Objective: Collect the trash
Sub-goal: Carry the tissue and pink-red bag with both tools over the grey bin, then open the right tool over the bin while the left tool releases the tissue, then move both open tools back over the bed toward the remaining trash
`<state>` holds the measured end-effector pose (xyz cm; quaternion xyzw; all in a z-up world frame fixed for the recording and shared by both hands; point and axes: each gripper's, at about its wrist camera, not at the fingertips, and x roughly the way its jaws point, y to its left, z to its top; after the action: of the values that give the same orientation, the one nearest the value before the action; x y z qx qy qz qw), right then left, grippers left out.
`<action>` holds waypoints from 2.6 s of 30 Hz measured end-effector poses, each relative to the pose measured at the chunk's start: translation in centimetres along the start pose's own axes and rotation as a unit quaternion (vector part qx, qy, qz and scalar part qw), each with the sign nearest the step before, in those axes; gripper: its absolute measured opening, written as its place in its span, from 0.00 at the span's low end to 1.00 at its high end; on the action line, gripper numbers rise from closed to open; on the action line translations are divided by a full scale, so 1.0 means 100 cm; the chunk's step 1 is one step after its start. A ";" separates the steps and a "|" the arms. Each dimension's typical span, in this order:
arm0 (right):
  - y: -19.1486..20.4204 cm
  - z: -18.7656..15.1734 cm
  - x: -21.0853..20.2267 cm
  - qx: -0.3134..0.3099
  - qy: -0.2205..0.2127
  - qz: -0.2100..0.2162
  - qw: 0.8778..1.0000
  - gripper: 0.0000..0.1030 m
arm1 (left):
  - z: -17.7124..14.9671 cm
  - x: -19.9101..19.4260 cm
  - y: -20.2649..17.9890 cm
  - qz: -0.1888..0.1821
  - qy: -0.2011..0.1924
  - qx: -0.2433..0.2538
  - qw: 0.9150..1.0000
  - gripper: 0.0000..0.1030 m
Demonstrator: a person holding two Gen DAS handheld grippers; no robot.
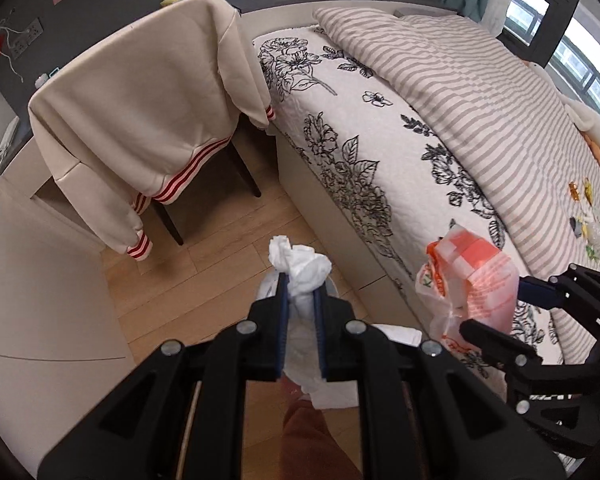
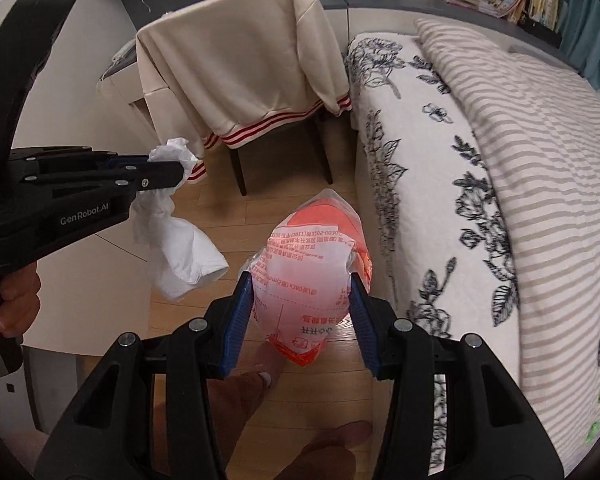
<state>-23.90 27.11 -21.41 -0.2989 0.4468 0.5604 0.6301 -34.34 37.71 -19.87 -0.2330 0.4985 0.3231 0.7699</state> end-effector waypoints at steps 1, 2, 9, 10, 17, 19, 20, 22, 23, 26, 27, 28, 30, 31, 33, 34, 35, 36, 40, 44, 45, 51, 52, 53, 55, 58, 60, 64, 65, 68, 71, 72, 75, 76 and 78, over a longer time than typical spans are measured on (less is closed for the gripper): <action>0.004 0.003 0.016 0.002 0.003 -0.002 1.000 0.44 | 0.002 0.012 0.010 -0.006 0.006 0.000 1.000 0.12; 0.008 0.005 0.035 0.000 0.004 -0.008 1.000 0.44 | 0.003 0.026 0.019 -0.011 0.012 -0.002 1.000 0.12; 0.016 -0.008 0.162 -0.002 0.019 -0.019 1.000 0.45 | -0.011 0.132 0.064 -0.025 0.040 -0.001 0.999 0.12; 0.015 -0.010 0.177 0.000 0.022 -0.015 1.000 0.46 | -0.015 0.148 0.067 -0.023 0.044 0.001 0.999 0.12; 0.012 -0.027 0.269 -0.035 0.029 -0.010 0.999 0.63 | -0.036 0.236 0.081 -0.028 0.076 0.002 0.997 0.12; 0.011 -0.030 0.281 -0.034 0.023 -0.008 0.999 0.75 | -0.041 0.253 0.081 -0.031 0.080 0.004 0.996 0.12; 0.010 -0.032 0.287 -0.036 0.021 -0.005 0.999 0.75 | -0.043 0.261 0.082 -0.032 0.081 0.004 0.996 0.12; 0.007 -0.034 0.296 -0.039 0.027 -0.011 0.999 0.75 | -0.045 0.273 0.082 -0.036 0.083 0.004 0.996 0.12; 0.004 -0.036 0.299 -0.038 0.029 -0.016 0.999 0.75 | -0.046 0.276 0.081 -0.038 0.084 0.005 0.996 0.12; -0.005 -0.042 0.302 -0.026 0.036 -0.019 0.999 0.75 | -0.048 0.285 0.078 -0.043 0.083 0.009 0.996 0.13; -0.008 -0.045 0.303 -0.024 0.040 -0.021 0.999 0.75 | -0.048 0.288 0.076 -0.046 0.083 0.009 0.996 0.13; -0.011 -0.047 0.303 -0.022 0.044 -0.024 0.999 0.75 | -0.048 0.290 0.075 -0.049 0.082 0.007 0.995 0.13; -0.018 -0.051 0.304 -0.015 0.049 -0.027 0.998 0.75 | -0.047 0.293 0.073 -0.054 0.079 0.001 0.995 0.15; -0.020 -0.054 0.304 -0.010 0.050 -0.027 0.998 0.75 | -0.047 0.295 0.072 -0.060 0.078 -0.003 0.995 0.15; -0.029 -0.058 0.302 0.001 0.051 -0.032 0.998 0.75 | -0.047 0.301 0.069 -0.065 0.079 -0.009 0.995 0.15; -0.032 -0.060 0.301 0.008 0.052 -0.033 0.998 0.75 | -0.047 0.304 0.068 -0.066 0.081 -0.009 0.994 0.15; -0.036 -0.062 0.300 0.013 0.052 -0.035 0.998 0.75 | -0.046 0.308 0.065 -0.066 0.083 -0.008 0.994 0.15; -0.039 -0.064 0.299 0.018 0.052 -0.037 0.998 0.75 | -0.045 0.310 0.062 -0.067 0.084 -0.007 0.994 0.16; -0.050 -0.071 0.295 0.032 0.055 -0.043 0.997 0.75 | -0.044 0.315 0.054 -0.078 0.086 -0.010 0.993 0.67; -0.055 -0.076 0.287 0.035 0.055 -0.048 0.997 0.75 | -0.042 0.313 0.048 -0.076 0.093 -0.018 0.993 0.74; -0.056 -0.077 0.284 0.037 0.054 -0.049 0.997 0.75 | -0.041 0.313 0.046 -0.073 0.096 -0.017 0.993 0.74; -0.058 -0.077 0.256 0.052 0.045 -0.052 0.996 0.75 | -0.038 0.287 0.034 -0.056 0.097 0.006 0.994 0.74; -0.058 -0.076 0.250 0.054 0.043 -0.053 0.996 0.75 | -0.037 0.280 0.032 -0.054 0.096 0.009 0.994 0.74; -0.058 -0.075 0.241 0.058 0.040 -0.053 0.996 0.75 | -0.036 0.272 0.030 -0.052 0.095 0.010 0.994 0.74; -0.057 -0.072 0.224 0.064 0.033 -0.054 0.996 0.75 | -0.034 0.255 0.026 -0.051 0.093 0.012 0.994 0.74; -0.055 -0.067 0.193 0.074 0.021 -0.059 0.995 0.75 | -0.027 0.226 0.019 -0.048 0.088 0.017 0.995 0.74; -0.054 -0.062 0.169 0.083 0.011 -0.063 0.995 0.75 | -0.022 0.201 0.012 -0.047 0.083 0.022 0.995 0.74; -0.053 -0.055 0.116 0.106 -0.009 -0.072 0.992 0.75 | -0.012 0.152 -0.004 -0.047 0.068 0.039 0.996 0.74; -0.054 -0.054 0.100 0.113 -0.015 -0.077 0.991 0.75 | -0.009 0.139 -0.009 -0.049 0.064 0.046 0.996 0.74; -0.058 -0.054 0.057 0.134 -0.029 -0.103 0.985 0.75 | 0.002 0.103 -0.024 -0.057 0.051 0.067 0.995 0.74; -0.064 -0.057 0.009 0.166 -0.048 -0.137 0.975 0.75 | 0.013 0.070 -0.045 -0.062 0.033 0.102 0.992 0.74; -0.067 -0.059 -0.008 0.180 -0.055 -0.148 0.971 0.75 | 0.016 0.060 -0.053 -0.065 0.026 0.114 0.991 0.74; -0.077 -0.067 -0.051 0.216 -0.072 -0.175 0.958 0.75 | 0.024 0.031 -0.078 -0.081 0.012 0.147 0.986 0.74; -0.080 -0.072 -0.066 0.229 -0.079 -0.184 0.953 0.75 | 0.026 0.023 -0.087 -0.087 0.007 0.159 0.983 0.74; -0.086 -0.081 -0.091 0.252 -0.088 -0.205 0.942 0.75 | 0.028 0.007 -0.107 -0.097 -0.004 0.188 0.977 0.74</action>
<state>-17.09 14.33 -17.77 -0.1650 0.4454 0.3127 0.8226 -24.56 32.50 -19.05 -0.1303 0.5223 0.1483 0.8296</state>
